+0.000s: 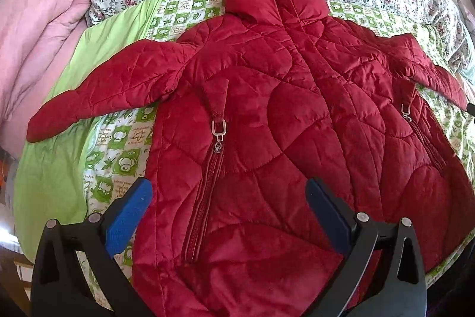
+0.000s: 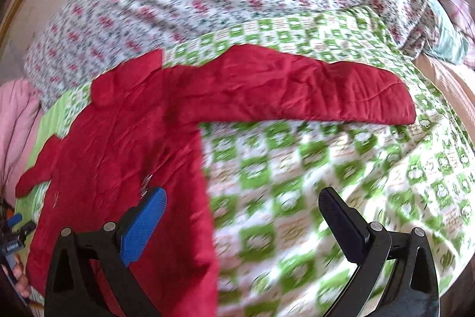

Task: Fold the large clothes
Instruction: 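Grasp the cuff of the red jacket sleeve with the right gripper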

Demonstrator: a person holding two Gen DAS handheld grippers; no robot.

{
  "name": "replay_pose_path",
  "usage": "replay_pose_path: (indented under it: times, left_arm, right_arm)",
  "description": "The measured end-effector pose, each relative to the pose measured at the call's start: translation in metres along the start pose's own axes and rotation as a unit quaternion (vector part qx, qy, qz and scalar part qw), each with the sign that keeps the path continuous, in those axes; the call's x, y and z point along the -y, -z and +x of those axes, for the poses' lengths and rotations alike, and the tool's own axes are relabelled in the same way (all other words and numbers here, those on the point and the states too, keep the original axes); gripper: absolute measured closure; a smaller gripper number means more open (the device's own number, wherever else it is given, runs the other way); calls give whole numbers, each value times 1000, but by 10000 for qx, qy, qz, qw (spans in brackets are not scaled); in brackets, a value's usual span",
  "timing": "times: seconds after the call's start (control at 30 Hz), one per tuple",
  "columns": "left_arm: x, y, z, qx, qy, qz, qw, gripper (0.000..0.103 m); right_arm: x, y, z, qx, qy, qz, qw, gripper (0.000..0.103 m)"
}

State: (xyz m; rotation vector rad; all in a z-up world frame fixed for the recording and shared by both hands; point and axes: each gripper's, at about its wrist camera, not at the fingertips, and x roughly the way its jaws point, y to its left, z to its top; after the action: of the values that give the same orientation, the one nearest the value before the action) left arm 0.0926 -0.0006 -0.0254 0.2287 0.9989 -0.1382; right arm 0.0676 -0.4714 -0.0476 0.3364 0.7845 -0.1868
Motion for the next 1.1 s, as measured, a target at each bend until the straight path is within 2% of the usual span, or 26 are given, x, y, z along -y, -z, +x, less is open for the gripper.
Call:
replay_pose_path:
  times: [0.2, 0.4, 0.57, 0.7, 0.87, 0.93, 1.0, 1.03, 1.1]
  left_arm:
    - [6, -6, 9, -55, -6, 81, 10000, 0]
    - [9, -10, 18, -129, -3, 103, 9999, 0]
    - [14, -12, 24, -180, -11, 174, 9997, 0]
    - [18, -13, 29, -223, -38, 231, 9995, 0]
    - [21, -15, 34, -246, -33, 219, 9995, 0]
    - [22, -16, 36, -245, -25, 207, 9995, 0]
    - [24, -17, 38, -248, -4, 208, 9995, 0]
    - [25, -18, 39, -252, 0, 214, 9995, 0]
    - [27, -19, 40, -245, 14, 237, 9994, 0]
  right_arm:
    - [52, -23, 27, 44, 174, 645, 9978, 0]
    - [105, -38, 48, 116, 27, 1474, 9890, 3]
    - [148, -48, 67, 135, -110, 2230, 9747, 24]
    - [182, -54, 83, 160, -217, 2786, 9600, 29]
    - [209, -55, 104, 136, -255, 3266, 9447, 42]
    - [215, -53, 108, 157, -340, 3468, 9372, 43]
    - [212, -55, 107, 225, -308, 3444, 9380, 43]
    - [210, -57, 107, 261, -275, 3358, 9412, 47]
    - [207, -62, 107, 323, -170, 3172, 9477, 70]
